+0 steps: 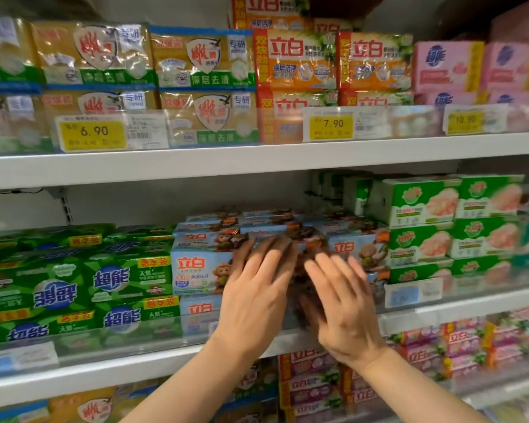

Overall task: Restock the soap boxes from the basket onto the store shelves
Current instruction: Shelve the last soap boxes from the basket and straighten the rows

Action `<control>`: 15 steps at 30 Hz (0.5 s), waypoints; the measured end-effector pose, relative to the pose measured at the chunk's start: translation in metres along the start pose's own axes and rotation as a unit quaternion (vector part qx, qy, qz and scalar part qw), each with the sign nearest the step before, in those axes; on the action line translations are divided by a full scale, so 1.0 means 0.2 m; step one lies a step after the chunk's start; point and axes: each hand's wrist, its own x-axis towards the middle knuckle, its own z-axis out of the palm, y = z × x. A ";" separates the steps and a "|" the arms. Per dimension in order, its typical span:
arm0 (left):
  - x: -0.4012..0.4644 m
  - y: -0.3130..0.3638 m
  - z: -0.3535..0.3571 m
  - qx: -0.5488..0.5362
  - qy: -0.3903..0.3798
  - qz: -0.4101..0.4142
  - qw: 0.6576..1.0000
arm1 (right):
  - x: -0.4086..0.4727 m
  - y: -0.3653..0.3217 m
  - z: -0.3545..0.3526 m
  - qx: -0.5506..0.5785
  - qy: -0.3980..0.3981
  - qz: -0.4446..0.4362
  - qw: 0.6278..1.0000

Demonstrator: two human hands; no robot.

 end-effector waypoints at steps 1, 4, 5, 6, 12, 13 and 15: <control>-0.01 0.00 0.01 0.001 0.013 -0.002 1.000 | 0.02 0.04 -0.02 -0.009 0.009 0.029 0.999; -0.01 0.02 0.04 0.023 0.046 -0.007 0.999 | 0.06 0.17 -0.05 -0.067 -0.015 0.108 0.992; -0.01 0.03 0.05 0.034 0.054 -0.011 0.998 | 0.06 0.21 -0.04 -0.077 -0.023 0.110 0.991; -0.01 0.04 0.07 0.041 0.062 -0.015 0.997 | 0.05 0.24 -0.04 -0.080 -0.028 0.104 0.991; -0.06 0.05 0.11 0.062 0.124 0.002 0.990 | -0.02 0.25 0.00 -0.065 0.035 0.074 0.995; -0.07 0.05 0.11 0.066 0.122 0.005 0.990 | -0.02 0.25 0.00 -0.061 0.042 0.072 0.995; -0.07 0.04 0.11 0.069 0.117 0.009 0.991 | -0.02 0.25 0.00 -0.065 0.041 0.070 0.995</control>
